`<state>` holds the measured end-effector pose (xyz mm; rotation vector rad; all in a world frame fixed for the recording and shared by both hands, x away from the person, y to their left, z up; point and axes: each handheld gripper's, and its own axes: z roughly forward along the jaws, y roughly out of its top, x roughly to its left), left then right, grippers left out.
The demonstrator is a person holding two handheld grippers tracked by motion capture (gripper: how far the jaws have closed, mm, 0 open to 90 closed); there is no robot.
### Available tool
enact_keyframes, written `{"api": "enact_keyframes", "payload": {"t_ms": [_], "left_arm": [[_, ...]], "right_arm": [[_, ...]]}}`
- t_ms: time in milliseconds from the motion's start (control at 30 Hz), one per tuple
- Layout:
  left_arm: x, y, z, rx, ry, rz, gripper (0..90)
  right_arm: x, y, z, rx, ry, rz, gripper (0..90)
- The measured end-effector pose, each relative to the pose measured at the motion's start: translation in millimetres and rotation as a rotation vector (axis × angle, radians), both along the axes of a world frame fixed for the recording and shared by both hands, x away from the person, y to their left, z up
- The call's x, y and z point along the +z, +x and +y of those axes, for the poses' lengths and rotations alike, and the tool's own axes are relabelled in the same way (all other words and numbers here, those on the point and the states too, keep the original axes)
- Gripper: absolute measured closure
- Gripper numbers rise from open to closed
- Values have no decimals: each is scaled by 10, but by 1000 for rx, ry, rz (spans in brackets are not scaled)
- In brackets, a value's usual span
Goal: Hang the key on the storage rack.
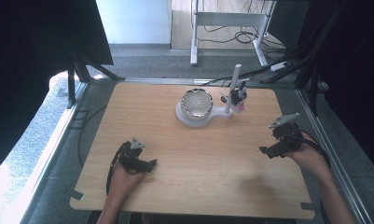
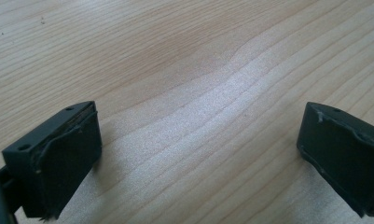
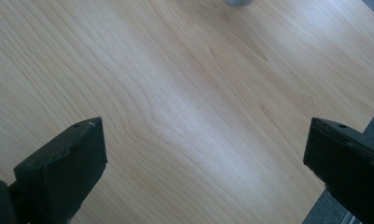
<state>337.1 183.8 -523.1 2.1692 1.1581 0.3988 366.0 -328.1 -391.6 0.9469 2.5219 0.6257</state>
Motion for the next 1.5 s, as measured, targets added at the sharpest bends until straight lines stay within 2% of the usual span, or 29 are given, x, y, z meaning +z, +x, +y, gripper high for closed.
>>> {"api": "enact_keyframes", "payload": {"t_ms": [333,700,1100,1400,1500], "left_arm": [[0,0,0,0,-1,0,0],[-1,0,0,0,-1,-1,0],[-1,0,0,0,-1,-1,0],[-1,1,0,0,-1,-1,0],[-1,1,0,0,-1,-1,0]], "right_arm": [[-176,-174,11,-1,35,10,0],[-405,-286,69,-9,85,5,0],[-807,-370,109,-48,185,-5,0],[-1129,-427,158,-102,231,-30,0],[-1215,-443,177,-110,232,-34,0]]}}
